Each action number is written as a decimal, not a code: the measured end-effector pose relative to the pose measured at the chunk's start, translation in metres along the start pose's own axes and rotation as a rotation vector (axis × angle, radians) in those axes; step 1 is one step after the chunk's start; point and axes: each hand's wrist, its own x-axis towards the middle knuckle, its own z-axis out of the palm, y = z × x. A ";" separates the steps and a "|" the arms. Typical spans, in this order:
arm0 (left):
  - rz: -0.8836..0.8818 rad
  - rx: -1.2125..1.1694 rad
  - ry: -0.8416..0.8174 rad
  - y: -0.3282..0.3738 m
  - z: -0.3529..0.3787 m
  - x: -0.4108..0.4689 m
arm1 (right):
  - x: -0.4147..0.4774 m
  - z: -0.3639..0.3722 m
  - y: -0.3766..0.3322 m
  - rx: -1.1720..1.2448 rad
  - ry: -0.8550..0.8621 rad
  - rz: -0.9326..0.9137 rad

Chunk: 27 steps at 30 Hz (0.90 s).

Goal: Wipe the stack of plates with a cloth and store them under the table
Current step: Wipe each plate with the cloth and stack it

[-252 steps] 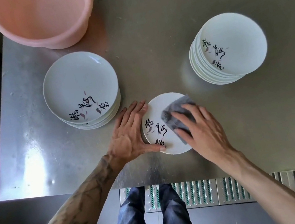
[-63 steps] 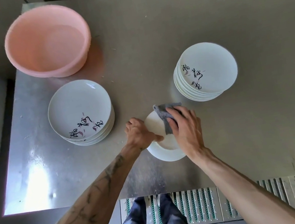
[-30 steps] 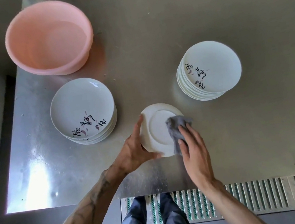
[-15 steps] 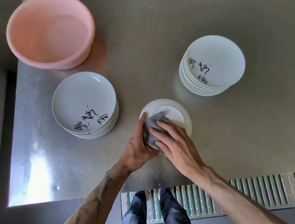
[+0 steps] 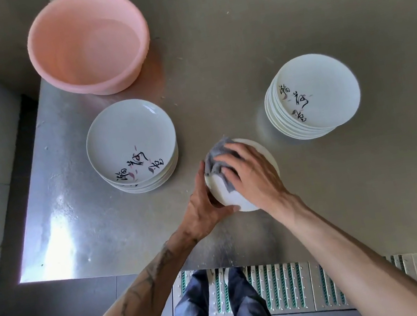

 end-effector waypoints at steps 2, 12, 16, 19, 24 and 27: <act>-0.013 0.006 0.008 0.001 0.000 -0.001 | 0.001 -0.002 -0.001 0.014 -0.019 0.012; 0.016 0.003 0.045 -0.006 0.002 0.001 | 0.014 -0.009 0.020 -0.044 0.002 0.078; 0.001 0.051 0.049 -0.005 -0.001 0.001 | -0.025 -0.018 0.043 0.060 0.063 0.300; 0.010 0.063 -0.007 -0.004 -0.002 0.001 | -0.064 -0.012 0.040 0.134 0.131 0.415; 0.043 0.127 -0.038 -0.005 0.000 0.000 | -0.035 -0.006 0.038 0.134 0.113 0.371; 0.038 0.113 -0.030 -0.003 0.002 0.000 | -0.007 -0.006 0.022 0.068 0.031 0.137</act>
